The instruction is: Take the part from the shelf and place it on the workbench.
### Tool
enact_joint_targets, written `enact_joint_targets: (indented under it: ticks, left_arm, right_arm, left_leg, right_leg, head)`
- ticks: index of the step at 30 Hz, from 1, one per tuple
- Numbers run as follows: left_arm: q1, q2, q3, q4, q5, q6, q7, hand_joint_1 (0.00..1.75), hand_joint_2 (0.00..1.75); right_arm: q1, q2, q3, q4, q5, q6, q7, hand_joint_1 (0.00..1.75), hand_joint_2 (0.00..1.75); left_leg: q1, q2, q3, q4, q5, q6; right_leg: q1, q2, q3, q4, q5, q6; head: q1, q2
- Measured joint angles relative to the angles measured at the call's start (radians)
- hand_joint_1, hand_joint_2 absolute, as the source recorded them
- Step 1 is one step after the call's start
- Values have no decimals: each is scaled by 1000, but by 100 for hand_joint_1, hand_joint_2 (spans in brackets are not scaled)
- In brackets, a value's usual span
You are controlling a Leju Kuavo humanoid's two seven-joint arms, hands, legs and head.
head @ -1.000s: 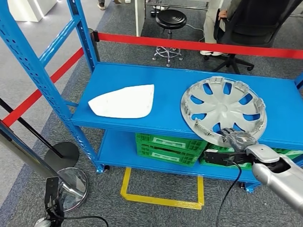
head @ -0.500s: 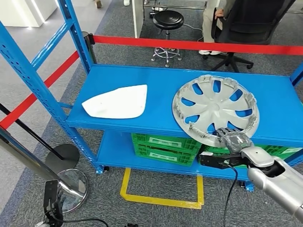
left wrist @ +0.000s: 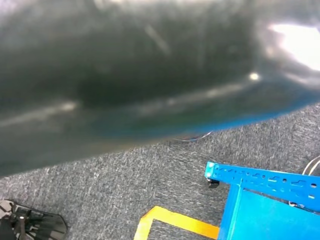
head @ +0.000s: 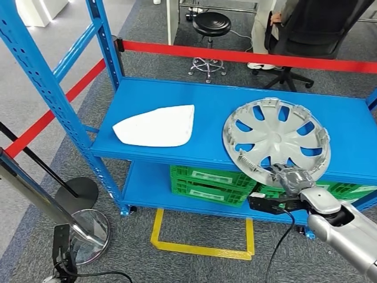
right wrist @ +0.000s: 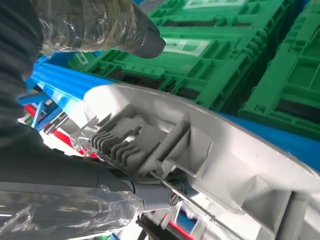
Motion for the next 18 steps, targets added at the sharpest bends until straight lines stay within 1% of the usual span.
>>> enact_joint_targets:
  ticks: [1,2,3,4,6,7,8,9,10,11,12,13,14,15,16,17,18]
  left_arm:
    - [0,-1,1,0,0,0,0,0,0]
    - [-1,-1,2,0,0,0,0,0,0]
    - [-1,-2,3,0,0,0,0,0,0]
    - [-1,-3,4,0,0,0,-1,0,0]
    - [-1,-4,6,0,-1,0,-1,0,0]
    - [0,-4,6,1,-1,0,-1,0,0]
    - [0,-3,7,1,-1,0,-1,0,0]
    - [-1,-3,7,1,-2,0,-2,0,0]
    - [-1,-2,7,1,-2,0,-2,0,0]
    - [0,-1,7,1,-2,1,-2,0,0]
    - [1,-1,8,2,-2,1,-2,0,0]
    - [2,-1,8,2,-2,1,-2,0,0]
    - [3,-1,8,3,-2,1,-2,0,0]
    - [3,0,8,3,-3,1,-2,0,0]
    - [3,0,8,4,-3,1,-2,0,0]
    - [2,1,8,4,-3,1,-2,0,0]
    - [2,1,8,4,-3,1,-2,0,0]
  right_arm:
    - [-1,0,-3,-2,4,-2,0,136,175]
    - [-2,0,-6,-4,7,-5,0,136,175]
    - [-3,0,-9,-6,10,-7,0,136,175]
    - [-4,0,-12,-8,12,-7,0,136,175]
    - [-6,0,-18,-13,12,-8,0,136,175]
    - [-7,0,-20,-16,12,-8,0,136,175]
    - [-7,1,-22,-18,13,-8,0,137,175]
    - [-7,1,-24,-20,13,-8,0,138,175]
    - [-7,1,-25,-22,13,-8,0,140,175]
    - [-5,2,-25,-23,14,-8,0,144,175]
    - [-3,2,-25,-23,14,-8,0,147,175]
    - [-1,2,-25,-24,14,-8,0,150,175]
    - [1,2,-25,-24,14,-7,0,154,175]
    - [3,2,-25,-24,14,-6,0,159,175]
    - [5,2,-25,-24,14,-6,0,164,175]
    - [7,2,-25,-23,14,-5,1,169,175]
    - [8,2,-25,-23,15,-5,1,172,175]
  left_leg:
    - [-1,0,2,0,0,-1]
    - [-2,-1,3,1,-1,-2]
    - [-3,-1,2,1,-1,-6]
    - [-4,-1,0,2,-1,-10]
    - [-2,-2,0,0,2,-22]
    - [-1,-1,1,1,-1,-28]
    - [-1,-1,-2,12,-11,-33]
    - [-1,0,-14,42,-32,-38]
    - [1,0,-37,92,-62,-41]
    - [2,0,-66,155,-94,-45]
    - [3,0,-93,214,-118,-49]
    - [4,0,-110,251,-126,-52]
    - [5,0,-111,254,-115,-54]
    - [7,1,-94,219,-87,-56]
    - [9,1,-64,160,-51,-59]
    - [11,1,-33,97,-25,-61]
    - [12,0,-10,46,-9,-58]
  right_leg:
    - [1,0,37,-72,35,-5]
    - [3,0,72,-139,57,-11]
    - [4,0,98,-187,69,-14]
    - [7,0,112,-211,71,-17]
    - [10,0,118,-220,71,-22]
    - [9,-1,122,-226,74,-27]
    - [7,-2,127,-233,78,-32]
    - [4,-4,131,-239,82,-37]
    - [2,-5,133,-243,84,-40]
    - [2,-6,132,-243,85,-43]
    - [2,-6,132,-243,85,-43]
    - [2,-6,131,-243,85,-43]
    - [1,-6,132,-243,85,-43]
    - [0,-6,132,-242,84,-41]
    - [-2,-6,132,-239,83,-38]
    - [-1,-6,129,-234,80,-33]
    - [0,-5,125,-227,77,-27]
  head:
    - [0,0]
    - [0,0]
    - [-1,0]
    - [-1,0]
    - [-1,0]
    - [-2,0]
    - [-3,0]
    - [-5,0]
    - [-7,0]
    - [-8,0]
    - [-8,0]
    - [-8,0]
    - [-8,0]
    - [-8,0]
    - [-8,0]
    - [-9,0]
    - [-9,0]
